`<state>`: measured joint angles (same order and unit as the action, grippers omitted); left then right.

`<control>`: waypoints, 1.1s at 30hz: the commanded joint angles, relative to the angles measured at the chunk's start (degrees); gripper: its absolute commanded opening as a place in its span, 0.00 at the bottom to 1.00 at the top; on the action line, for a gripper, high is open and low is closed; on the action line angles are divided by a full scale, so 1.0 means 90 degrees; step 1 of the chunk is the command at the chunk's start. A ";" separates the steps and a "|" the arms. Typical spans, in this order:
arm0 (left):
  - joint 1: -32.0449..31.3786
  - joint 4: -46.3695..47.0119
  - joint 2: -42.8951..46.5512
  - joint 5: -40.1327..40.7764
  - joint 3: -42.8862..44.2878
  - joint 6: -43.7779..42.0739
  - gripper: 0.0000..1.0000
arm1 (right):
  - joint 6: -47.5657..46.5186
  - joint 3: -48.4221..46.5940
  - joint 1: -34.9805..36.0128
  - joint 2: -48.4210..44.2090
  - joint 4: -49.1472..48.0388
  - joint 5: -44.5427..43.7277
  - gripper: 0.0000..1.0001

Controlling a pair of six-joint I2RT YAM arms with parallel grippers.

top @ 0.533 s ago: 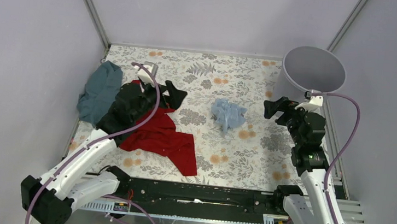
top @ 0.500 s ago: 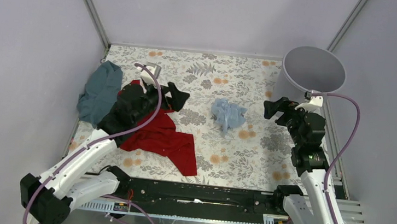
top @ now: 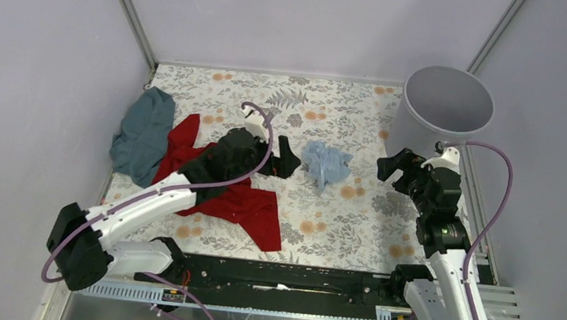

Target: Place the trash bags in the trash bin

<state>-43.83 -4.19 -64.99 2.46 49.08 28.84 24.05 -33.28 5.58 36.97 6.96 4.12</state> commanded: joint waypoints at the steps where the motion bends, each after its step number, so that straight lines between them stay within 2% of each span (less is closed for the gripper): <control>1: -0.0358 0.0673 -0.0441 0.0192 -0.0011 0.0884 0.99 | 0.0526 0.0045 0.0014 0.0101 0.0614 0.0057 1.00; 4: -0.0747 0.1220 -0.0926 0.0197 -0.0064 0.1050 0.99 | 0.0580 0.0003 0.0014 0.0350 0.0641 0.0847 1.00; 9: -0.1075 0.1758 -0.1868 0.0309 0.0114 0.1133 0.99 | 0.0894 0.0717 0.0014 0.0600 -0.0822 0.2679 1.00; 13: -0.1102 0.1893 -0.2542 0.0440 0.0341 0.1164 0.99 | 0.0927 0.0928 0.0021 0.1030 -0.1364 0.3374 1.00; 18: -0.1028 0.1785 -0.2867 0.1057 0.0358 0.1124 0.93 | 0.0597 0.0862 0.0032 0.1358 -0.1188 0.3703 1.00; 21: -0.0867 0.2006 -0.2984 0.0893 0.0336 0.1158 0.76 | 0.0645 0.0975 0.0066 0.1261 -0.1271 0.3746 1.00; 22: -0.0847 0.2093 -0.2997 0.0865 0.0344 0.1160 0.76 | 0.0690 0.1028 0.0079 0.1225 -0.1318 0.3742 1.00; 25: -0.0848 0.2623 -0.3074 0.0437 0.0314 0.1158 0.86 | 0.0773 0.1094 0.0109 0.1205 -0.1376 0.3760 1.00; 27: -0.0848 0.2759 -0.3154 0.0345 0.0399 0.1161 0.86 | 0.0770 0.1100 0.0123 0.1235 -0.1379 0.3752 1.00; 29: -0.0794 0.2727 -0.3229 0.0449 0.0471 0.1185 0.80 | 0.0747 0.1100 0.0131 0.1283 -0.1369 0.3742 1.00; 30: -0.0718 0.2692 -0.3268 0.0465 0.0503 0.1206 0.73 | 0.0750 0.1105 0.0140 0.1321 -0.1383 0.3746 1.00; 33: -0.0417 0.2848 -0.3339 0.0082 0.0438 0.1447 0.39 | 0.0749 0.1119 0.0172 0.1445 -0.1474 0.3769 1.00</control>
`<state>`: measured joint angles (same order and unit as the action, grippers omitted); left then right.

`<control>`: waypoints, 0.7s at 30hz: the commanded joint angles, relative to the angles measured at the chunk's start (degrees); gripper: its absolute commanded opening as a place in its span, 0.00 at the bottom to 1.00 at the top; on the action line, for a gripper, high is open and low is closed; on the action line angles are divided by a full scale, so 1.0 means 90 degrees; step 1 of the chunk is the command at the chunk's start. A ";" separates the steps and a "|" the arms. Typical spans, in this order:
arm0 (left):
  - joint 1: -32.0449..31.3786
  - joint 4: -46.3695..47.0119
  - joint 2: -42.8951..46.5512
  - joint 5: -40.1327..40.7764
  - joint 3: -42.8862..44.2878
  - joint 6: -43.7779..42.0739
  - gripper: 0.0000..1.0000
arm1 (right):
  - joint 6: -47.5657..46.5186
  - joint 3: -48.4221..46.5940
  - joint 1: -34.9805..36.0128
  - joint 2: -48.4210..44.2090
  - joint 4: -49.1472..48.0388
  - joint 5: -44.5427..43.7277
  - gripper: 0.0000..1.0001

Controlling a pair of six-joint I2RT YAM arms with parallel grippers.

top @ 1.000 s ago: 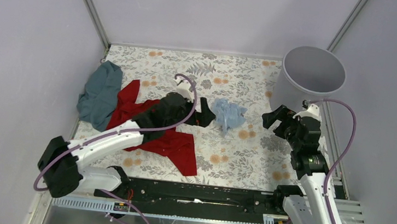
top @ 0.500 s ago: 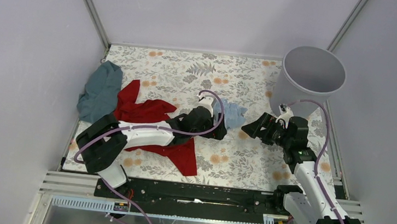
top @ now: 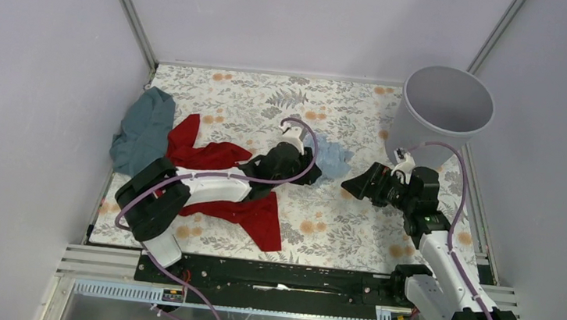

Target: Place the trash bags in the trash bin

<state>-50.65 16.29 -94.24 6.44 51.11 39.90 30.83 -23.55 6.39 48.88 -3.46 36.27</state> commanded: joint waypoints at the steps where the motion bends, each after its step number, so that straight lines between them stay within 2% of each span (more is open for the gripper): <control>1: 0.0420 0.0647 -0.0074 -0.0522 0.0144 0.0290 0.32 | -0.0006 0.0046 0.0094 0.0177 -0.0359 0.0207 1.00; 8: 0.0502 0.0801 0.0781 -0.1118 -0.1136 0.0266 0.12 | -0.0099 -0.0171 0.0335 0.0841 -0.0611 0.0199 0.99; 13: 0.0501 0.1445 0.1356 -0.1484 -0.2557 0.0258 0.01 | -0.0039 -0.0417 0.0856 0.1456 -0.0824 0.0018 0.89; 16: 0.0501 0.1625 0.1512 -0.1410 -0.3077 0.0343 0.00 | -0.0045 -0.0661 0.1014 0.1640 -0.0719 -0.0176 0.85; 21: 0.0501 0.2062 0.1884 -0.1377 -0.3513 0.0281 0.00 | -0.0526 -0.1316 0.1066 0.1846 0.0003 -0.0813 0.84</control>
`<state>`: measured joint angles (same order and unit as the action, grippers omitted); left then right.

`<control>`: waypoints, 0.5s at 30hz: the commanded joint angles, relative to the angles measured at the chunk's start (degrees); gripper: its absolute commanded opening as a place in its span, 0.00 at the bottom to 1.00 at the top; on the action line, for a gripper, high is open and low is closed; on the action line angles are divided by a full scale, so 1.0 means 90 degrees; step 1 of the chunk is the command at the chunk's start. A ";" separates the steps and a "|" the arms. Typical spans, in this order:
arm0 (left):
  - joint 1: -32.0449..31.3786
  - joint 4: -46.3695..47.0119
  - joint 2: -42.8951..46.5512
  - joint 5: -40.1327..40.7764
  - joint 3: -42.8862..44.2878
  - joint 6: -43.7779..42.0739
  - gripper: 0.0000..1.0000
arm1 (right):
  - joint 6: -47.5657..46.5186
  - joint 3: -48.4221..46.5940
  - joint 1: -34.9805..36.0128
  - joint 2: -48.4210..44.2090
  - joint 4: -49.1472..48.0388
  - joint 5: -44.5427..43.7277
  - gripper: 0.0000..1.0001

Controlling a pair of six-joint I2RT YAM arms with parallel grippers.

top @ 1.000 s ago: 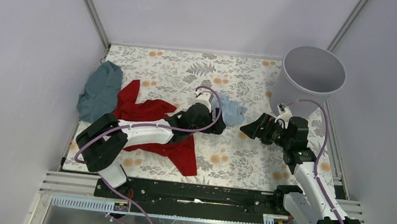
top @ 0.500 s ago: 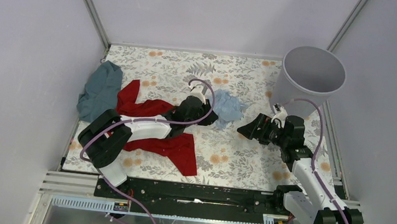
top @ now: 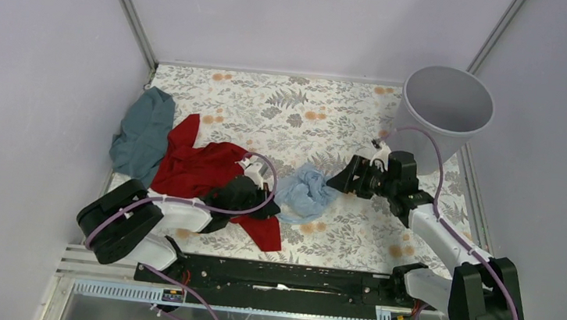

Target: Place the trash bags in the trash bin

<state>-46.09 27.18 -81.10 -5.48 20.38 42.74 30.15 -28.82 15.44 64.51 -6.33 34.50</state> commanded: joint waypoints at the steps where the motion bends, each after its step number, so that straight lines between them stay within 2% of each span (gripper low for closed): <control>1: -0.0006 0.0870 0.0444 0.0056 -0.0142 -0.0020 0.00 | -0.0631 -0.0897 0.0061 0.0164 0.0530 -0.0802 0.84; 4: -0.0006 0.1332 0.0304 -0.0025 -0.0337 -0.0013 0.00 | -0.1129 -0.1341 0.0062 0.0400 0.1172 -0.1204 0.80; 7: -0.0006 0.1597 0.0269 -0.0061 -0.0449 -0.0017 0.00 | -0.1198 -0.1484 0.0111 0.0603 0.1306 -0.0676 0.71; 10: -0.0005 0.1773 0.0282 -0.0006 -0.0546 -0.0001 0.00 | -0.0999 -0.1316 0.0474 0.0581 0.1197 -0.0577 0.70; 12: -0.0006 0.1845 0.0249 0.0024 -0.0574 0.0016 0.00 | -0.1012 -0.1273 0.0720 0.0583 0.1353 -0.0854 0.73; 15: -0.0006 0.1867 0.0164 0.0013 -0.0533 0.0017 0.00 | -0.1086 -0.1299 0.0935 0.0662 0.1587 -0.1293 0.72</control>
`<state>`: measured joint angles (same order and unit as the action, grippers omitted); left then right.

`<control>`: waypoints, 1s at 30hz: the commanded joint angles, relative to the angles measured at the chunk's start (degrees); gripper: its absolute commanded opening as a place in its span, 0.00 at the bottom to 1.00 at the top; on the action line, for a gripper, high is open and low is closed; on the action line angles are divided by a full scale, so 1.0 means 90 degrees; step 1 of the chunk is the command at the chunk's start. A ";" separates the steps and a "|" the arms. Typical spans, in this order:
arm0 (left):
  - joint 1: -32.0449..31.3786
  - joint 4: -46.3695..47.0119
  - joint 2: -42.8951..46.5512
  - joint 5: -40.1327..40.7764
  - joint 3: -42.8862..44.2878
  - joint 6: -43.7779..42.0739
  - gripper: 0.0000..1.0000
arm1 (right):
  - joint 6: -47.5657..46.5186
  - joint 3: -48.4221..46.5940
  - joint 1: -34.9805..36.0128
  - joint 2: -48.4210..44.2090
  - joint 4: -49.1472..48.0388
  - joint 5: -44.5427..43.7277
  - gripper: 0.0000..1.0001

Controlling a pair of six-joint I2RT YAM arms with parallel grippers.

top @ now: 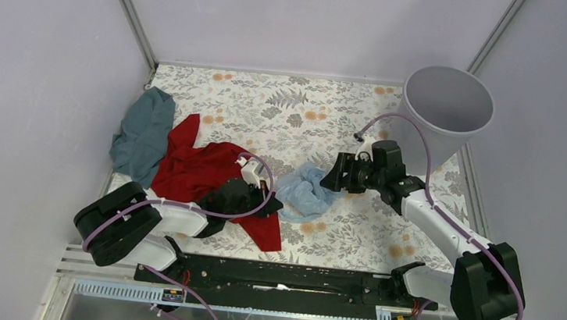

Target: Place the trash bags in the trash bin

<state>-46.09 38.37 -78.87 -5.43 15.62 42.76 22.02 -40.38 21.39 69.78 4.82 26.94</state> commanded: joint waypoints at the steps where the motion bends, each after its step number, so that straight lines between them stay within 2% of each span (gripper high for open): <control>1: -0.0006 0.0615 -0.0100 0.0008 0.0007 0.0014 0.00 | -0.0197 -0.0028 0.0301 0.0101 0.0405 -0.0489 0.69; 3: 0.0003 0.0593 -0.0103 0.0039 0.0013 0.0014 0.00 | -0.0233 -0.0061 0.0353 0.0113 0.0536 -0.0548 0.63; 8: 0.0013 0.0665 -0.0075 0.0105 -0.0062 0.0071 0.00 | -0.0241 0.0109 0.0397 -0.0241 0.0760 -0.0850 0.61; 11: 0.0013 0.0689 -0.0106 0.0108 -0.0061 0.0082 0.00 | -0.0078 0.0330 0.0405 -0.0386 0.0552 -0.0665 0.53; 15: 0.0013 0.0686 -0.0100 0.0114 -0.0055 0.0091 0.00 | 0.0184 0.0489 0.0420 -0.0432 0.0273 -0.0508 0.30; 17: 0.0014 0.0683 -0.0065 0.0129 -0.0072 0.0090 0.00 | 0.0332 0.0477 0.0454 -0.0448 0.0212 -0.0419 0.28; 18: 0.0013 0.0686 -0.0057 0.0144 -0.0080 0.0092 0.00 | 0.0399 0.0406 0.0466 -0.0456 0.0301 -0.0429 0.31; 19: 0.0016 0.0690 -0.0048 0.0157 -0.0091 0.0100 0.00 | 0.0492 0.0262 0.0478 -0.0470 0.0566 -0.0629 0.39; 22: 0.0013 0.0688 0.0021 0.0154 -0.0122 0.0105 0.00 | 0.0979 -0.0482 0.0481 -0.0621 0.1696 -0.1742 0.75; 24: 0.0013 0.0681 0.0060 0.0150 -0.0143 0.0117 0.00 | 0.1315 -0.0859 0.0480 -0.0800 0.2176 -0.2034 0.98; 30: 0.0013 0.0196 0.0308 -0.0002 0.0069 0.0039 0.00 | 0.2291 -0.1212 0.0478 -0.1610 0.2103 -0.1918 1.00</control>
<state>-46.06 40.03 -79.02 -4.73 14.90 43.59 34.94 -47.75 25.45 60.12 21.71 11.18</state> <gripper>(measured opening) 0.006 0.993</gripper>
